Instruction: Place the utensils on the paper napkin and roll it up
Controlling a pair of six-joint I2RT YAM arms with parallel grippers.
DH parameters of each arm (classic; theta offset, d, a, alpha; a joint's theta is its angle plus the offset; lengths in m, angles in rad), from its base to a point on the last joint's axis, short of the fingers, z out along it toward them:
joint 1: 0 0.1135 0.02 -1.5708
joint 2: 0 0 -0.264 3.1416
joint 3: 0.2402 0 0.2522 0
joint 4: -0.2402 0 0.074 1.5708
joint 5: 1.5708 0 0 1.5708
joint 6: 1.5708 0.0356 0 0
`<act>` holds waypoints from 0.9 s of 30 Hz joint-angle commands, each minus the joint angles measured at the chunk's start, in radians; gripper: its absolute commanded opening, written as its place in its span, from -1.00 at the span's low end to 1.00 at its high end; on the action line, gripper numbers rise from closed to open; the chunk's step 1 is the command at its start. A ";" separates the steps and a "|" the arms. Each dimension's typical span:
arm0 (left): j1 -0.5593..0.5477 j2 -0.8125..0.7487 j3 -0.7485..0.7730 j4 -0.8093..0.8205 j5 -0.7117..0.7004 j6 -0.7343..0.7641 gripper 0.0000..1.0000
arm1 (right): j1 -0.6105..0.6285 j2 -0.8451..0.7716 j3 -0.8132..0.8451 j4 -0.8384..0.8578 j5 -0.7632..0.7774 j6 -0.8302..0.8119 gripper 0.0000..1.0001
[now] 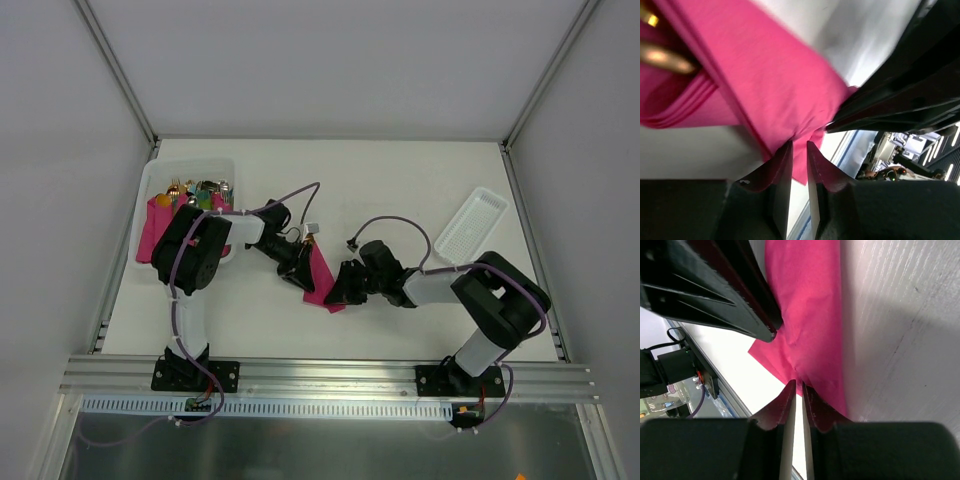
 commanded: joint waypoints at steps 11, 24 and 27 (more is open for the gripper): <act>0.051 0.009 0.104 -0.255 -0.273 0.145 -0.56 | -0.035 0.071 -0.068 -0.048 0.061 0.007 -0.73; 0.016 -0.066 0.264 -0.196 0.112 0.119 -0.50 | -0.038 0.102 -0.069 -0.008 0.047 0.043 -0.72; 0.004 -0.017 0.249 -0.142 0.092 0.064 -0.51 | -0.038 0.106 -0.068 -0.004 0.044 0.050 -0.73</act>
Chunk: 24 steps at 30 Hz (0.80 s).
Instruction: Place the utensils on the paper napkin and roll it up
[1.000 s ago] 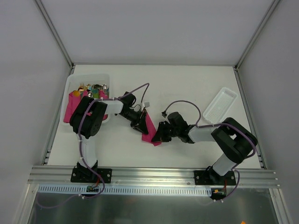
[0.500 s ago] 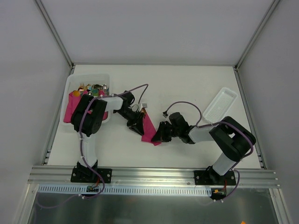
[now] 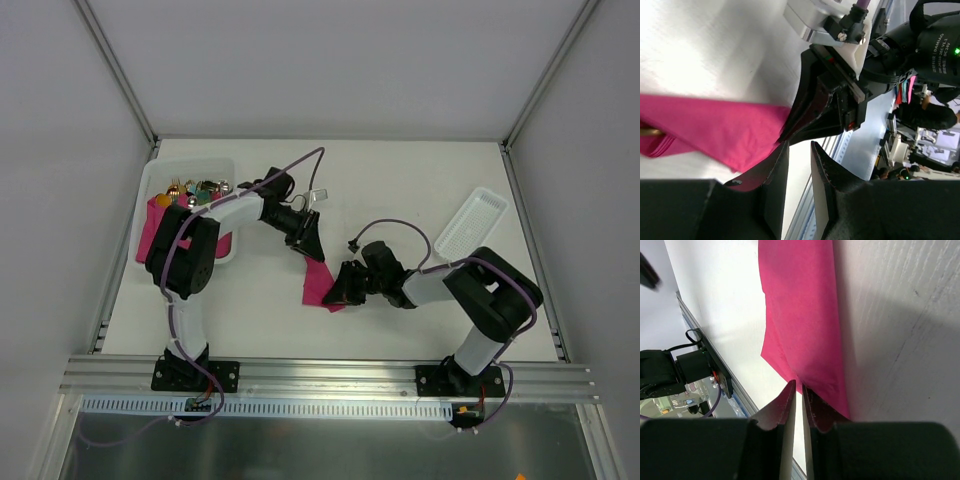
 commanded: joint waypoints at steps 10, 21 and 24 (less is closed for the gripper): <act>0.005 0.179 -0.075 0.140 0.071 -0.119 -0.56 | -0.021 0.058 -0.048 -0.122 0.108 -0.008 -0.72; 0.033 0.106 -0.194 0.137 0.088 -0.025 -0.46 | -0.030 0.069 -0.054 -0.122 0.114 -0.001 -0.70; 0.033 0.093 -0.204 0.131 0.027 -0.025 -0.46 | -0.030 0.070 -0.056 -0.123 0.112 -0.002 -0.70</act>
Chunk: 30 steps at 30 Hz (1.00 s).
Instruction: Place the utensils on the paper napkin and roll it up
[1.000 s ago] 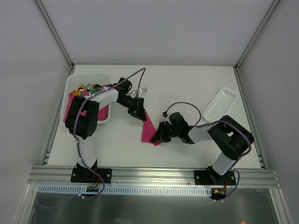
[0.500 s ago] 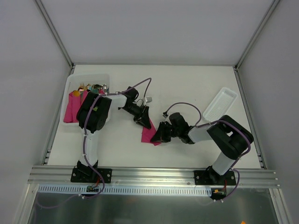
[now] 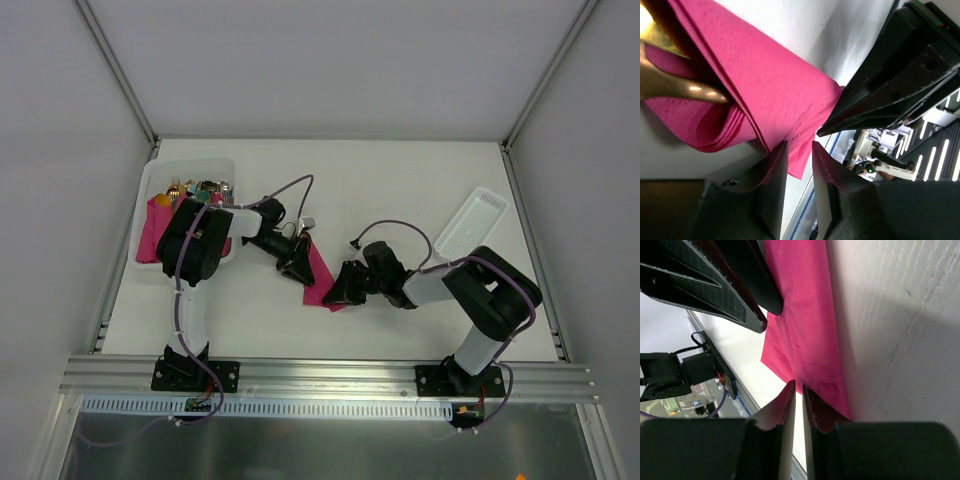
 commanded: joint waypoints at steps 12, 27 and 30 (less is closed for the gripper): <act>-0.010 -0.005 0.044 -0.050 -0.292 -0.001 -0.52 | -0.019 0.038 -0.038 -0.137 0.097 -0.030 -0.65; -0.009 0.069 0.141 -0.162 -0.392 0.019 -0.75 | -0.056 -0.209 0.199 -0.537 0.195 -0.263 0.04; -0.015 0.075 0.156 -0.184 -0.414 0.029 -0.79 | -0.056 -0.160 0.244 -0.598 0.226 -0.304 0.04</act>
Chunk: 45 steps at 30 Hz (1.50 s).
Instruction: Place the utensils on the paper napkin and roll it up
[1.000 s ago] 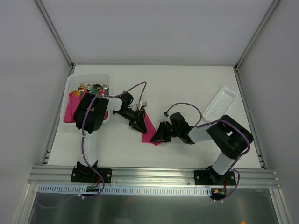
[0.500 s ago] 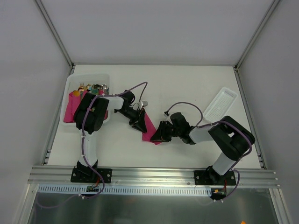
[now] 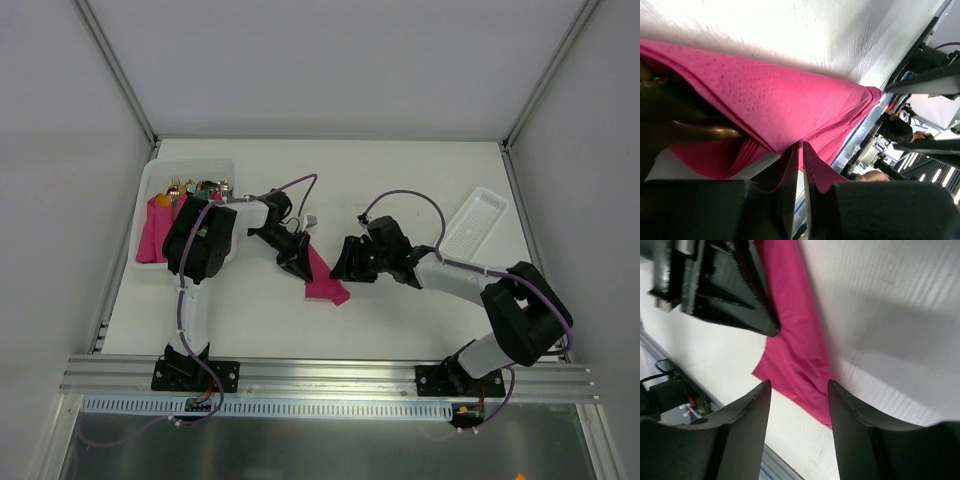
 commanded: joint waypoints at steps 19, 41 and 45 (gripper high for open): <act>-0.005 0.089 0.093 -0.060 -0.238 0.106 -0.87 | -0.043 0.361 0.219 -0.110 -0.206 -0.154 0.14; -0.005 0.084 0.113 -0.073 -0.227 0.100 -0.84 | -0.070 0.473 0.133 0.031 -0.221 -0.137 -1.00; 0.010 0.034 0.102 -0.073 -0.164 0.109 -0.57 | -0.087 0.435 0.056 0.183 -0.254 -0.036 -1.00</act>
